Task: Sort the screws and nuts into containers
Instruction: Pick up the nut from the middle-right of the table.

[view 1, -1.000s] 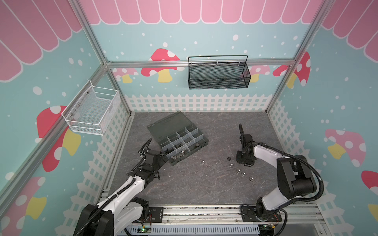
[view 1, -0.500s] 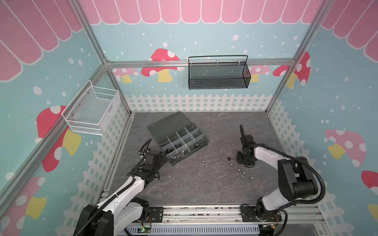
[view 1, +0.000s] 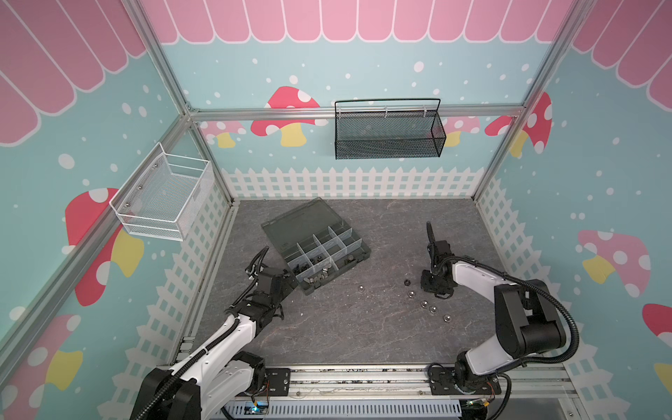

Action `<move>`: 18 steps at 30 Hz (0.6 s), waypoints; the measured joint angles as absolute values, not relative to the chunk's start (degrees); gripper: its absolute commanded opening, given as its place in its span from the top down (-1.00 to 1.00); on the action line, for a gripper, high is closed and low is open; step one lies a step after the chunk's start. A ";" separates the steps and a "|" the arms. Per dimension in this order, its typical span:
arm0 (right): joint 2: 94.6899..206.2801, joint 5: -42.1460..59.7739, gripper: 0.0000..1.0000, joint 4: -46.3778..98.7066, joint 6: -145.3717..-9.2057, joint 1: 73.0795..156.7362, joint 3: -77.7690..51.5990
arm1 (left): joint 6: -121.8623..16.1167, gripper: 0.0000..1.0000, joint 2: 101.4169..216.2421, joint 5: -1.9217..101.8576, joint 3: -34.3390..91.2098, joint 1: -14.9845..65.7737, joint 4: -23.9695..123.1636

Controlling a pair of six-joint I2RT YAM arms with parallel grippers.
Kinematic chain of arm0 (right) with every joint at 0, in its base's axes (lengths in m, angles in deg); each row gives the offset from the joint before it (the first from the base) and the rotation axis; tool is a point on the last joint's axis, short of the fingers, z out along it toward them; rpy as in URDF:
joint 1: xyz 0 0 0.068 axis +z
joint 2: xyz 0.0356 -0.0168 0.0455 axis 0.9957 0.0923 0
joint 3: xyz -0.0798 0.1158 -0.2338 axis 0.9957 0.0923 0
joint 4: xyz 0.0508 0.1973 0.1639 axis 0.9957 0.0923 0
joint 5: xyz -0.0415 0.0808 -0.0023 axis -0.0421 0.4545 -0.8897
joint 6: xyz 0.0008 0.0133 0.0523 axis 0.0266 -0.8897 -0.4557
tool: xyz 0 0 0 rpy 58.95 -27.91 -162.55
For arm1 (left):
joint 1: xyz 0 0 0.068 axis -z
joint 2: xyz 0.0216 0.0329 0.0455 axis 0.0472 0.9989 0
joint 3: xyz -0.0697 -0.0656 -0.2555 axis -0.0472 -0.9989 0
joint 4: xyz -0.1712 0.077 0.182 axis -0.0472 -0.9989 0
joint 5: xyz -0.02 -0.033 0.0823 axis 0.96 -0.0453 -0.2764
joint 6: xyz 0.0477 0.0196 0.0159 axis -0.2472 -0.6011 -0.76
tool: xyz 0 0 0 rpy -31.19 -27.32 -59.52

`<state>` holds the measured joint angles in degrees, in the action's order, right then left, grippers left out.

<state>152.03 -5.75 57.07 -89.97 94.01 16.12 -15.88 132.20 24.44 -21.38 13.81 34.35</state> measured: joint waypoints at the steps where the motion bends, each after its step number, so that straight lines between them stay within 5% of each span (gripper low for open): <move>1: 152.01 -5.69 0.64 57.05 -90.03 94.01 16.12 | -15.88 -1.00 132.26 24.44 -21.38 13.81 34.35; 9: 151.03 -4.75 0.88 57.22 -89.88 94.20 16.31 | -15.88 -1.00 132.39 24.44 -21.38 13.81 34.35; 18: 147.25 -3.59 0.93 58.25 -89.92 99.47 10.87 | -16.12 -1.00 132.68 24.42 -20.90 13.81 33.54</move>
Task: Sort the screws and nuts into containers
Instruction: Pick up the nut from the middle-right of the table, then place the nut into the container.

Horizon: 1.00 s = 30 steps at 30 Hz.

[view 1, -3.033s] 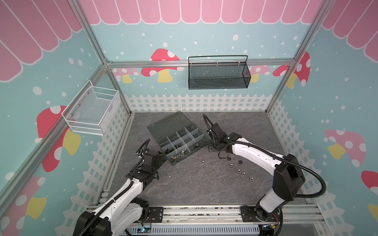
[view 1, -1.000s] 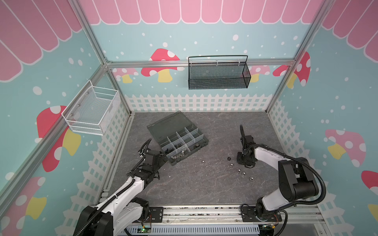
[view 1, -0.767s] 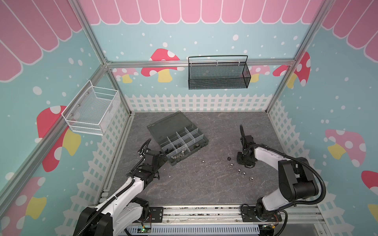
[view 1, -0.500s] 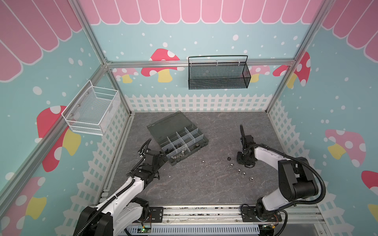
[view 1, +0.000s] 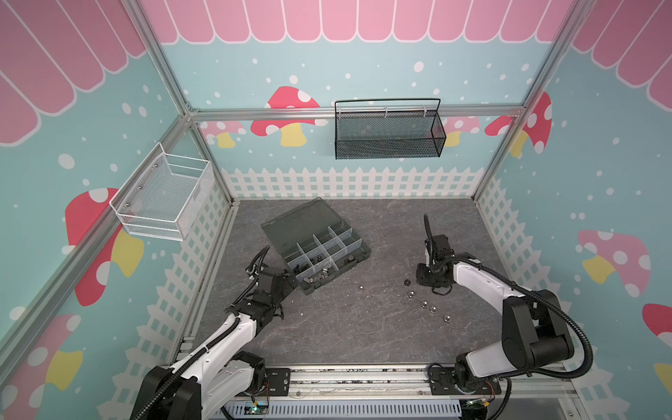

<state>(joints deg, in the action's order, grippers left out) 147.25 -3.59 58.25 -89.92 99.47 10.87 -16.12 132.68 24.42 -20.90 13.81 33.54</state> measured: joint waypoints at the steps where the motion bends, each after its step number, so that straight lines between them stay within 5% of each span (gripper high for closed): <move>1: 147.27 -3.72 0.93 58.43 -89.92 100.87 9.19 | -16.12 -1.00 132.68 24.42 -20.90 13.81 33.47; 19: 174.83 -4.68 0.98 57.84 -86.01 125.96 -33.02 | -16.05 -0.99 133.68 24.55 -20.90 13.81 33.58; 30: 194.61 -4.20 0.94 62.51 -81.07 133.11 -56.10 | -16.05 -1.00 133.68 24.53 -20.90 13.81 33.58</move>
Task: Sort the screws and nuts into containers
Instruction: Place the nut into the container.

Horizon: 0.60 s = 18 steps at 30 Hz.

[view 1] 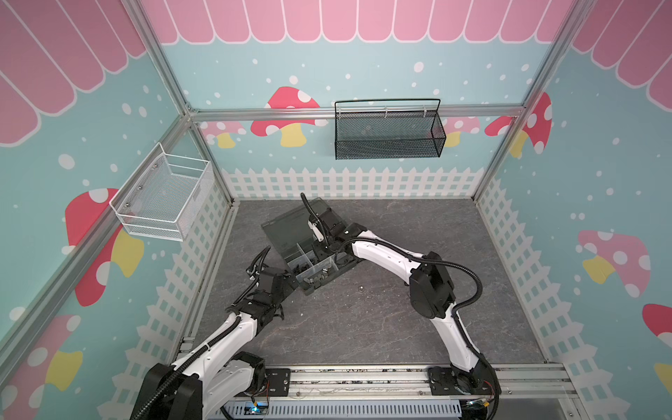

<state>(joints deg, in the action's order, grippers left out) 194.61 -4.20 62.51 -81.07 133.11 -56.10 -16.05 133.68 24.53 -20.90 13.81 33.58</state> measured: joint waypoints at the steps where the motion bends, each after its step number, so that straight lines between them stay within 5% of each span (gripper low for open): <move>1: 195.70 -4.18 0.93 62.97 -80.81 133.20 -57.32 | -16.05 -1.00 133.68 24.53 -20.90 13.81 33.58; 12: 200.27 -4.25 0.35 65.70 -78.80 133.15 -61.17 | -15.85 -1.00 132.98 24.53 -20.90 13.81 33.58; 18: 200.25 -4.86 0.25 65.73 -78.45 133.15 -61.23 | -15.85 -0.99 131.67 24.50 -20.90 13.81 33.54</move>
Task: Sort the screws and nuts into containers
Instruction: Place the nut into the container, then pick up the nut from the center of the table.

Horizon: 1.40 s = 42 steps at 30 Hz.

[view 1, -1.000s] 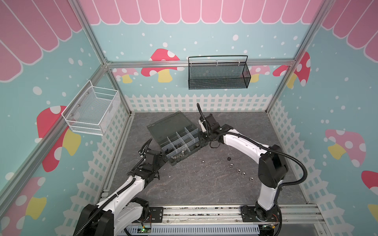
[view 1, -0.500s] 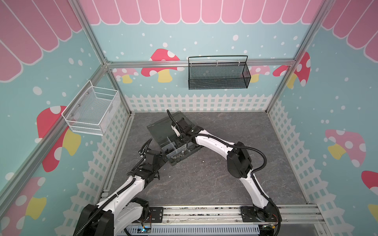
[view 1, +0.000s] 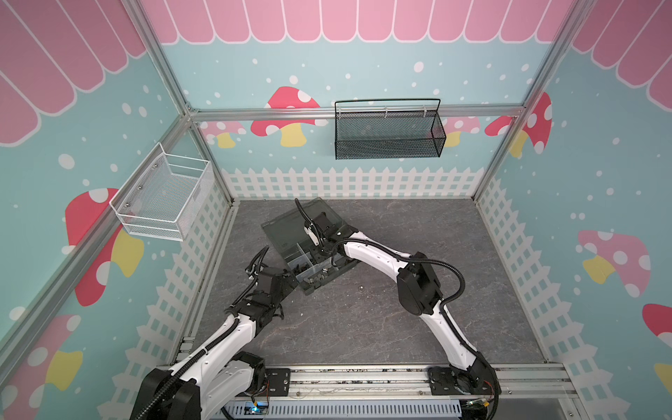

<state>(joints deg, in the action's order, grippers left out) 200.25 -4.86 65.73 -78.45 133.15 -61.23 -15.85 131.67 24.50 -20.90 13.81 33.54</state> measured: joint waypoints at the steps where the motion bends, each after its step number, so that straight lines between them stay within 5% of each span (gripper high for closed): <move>1: 200.25 -4.90 0.25 65.73 -78.47 133.15 -61.28 | -15.85 -0.99 131.50 24.50 -20.90 13.81 33.54; 12: 193.67 -8.88 0.17 66.80 -80.39 133.06 -58.00 | -15.85 -1.00 130.21 24.46 -20.92 13.81 33.34; 33: 154.00 -12.79 -0.08 65.27 -94.51 121.63 -8.08 | -15.88 -1.00 129.94 24.44 -20.90 13.81 31.59; 42: 148.88 -9.21 -0.08 65.27 -96.72 115.51 4.71 | -15.90 -0.99 131.12 24.48 -20.90 13.81 31.59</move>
<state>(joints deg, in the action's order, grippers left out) 148.88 -9.21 65.27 -96.72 115.51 4.71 -15.90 131.12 24.48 -20.90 13.81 31.59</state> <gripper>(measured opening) 0.541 0.997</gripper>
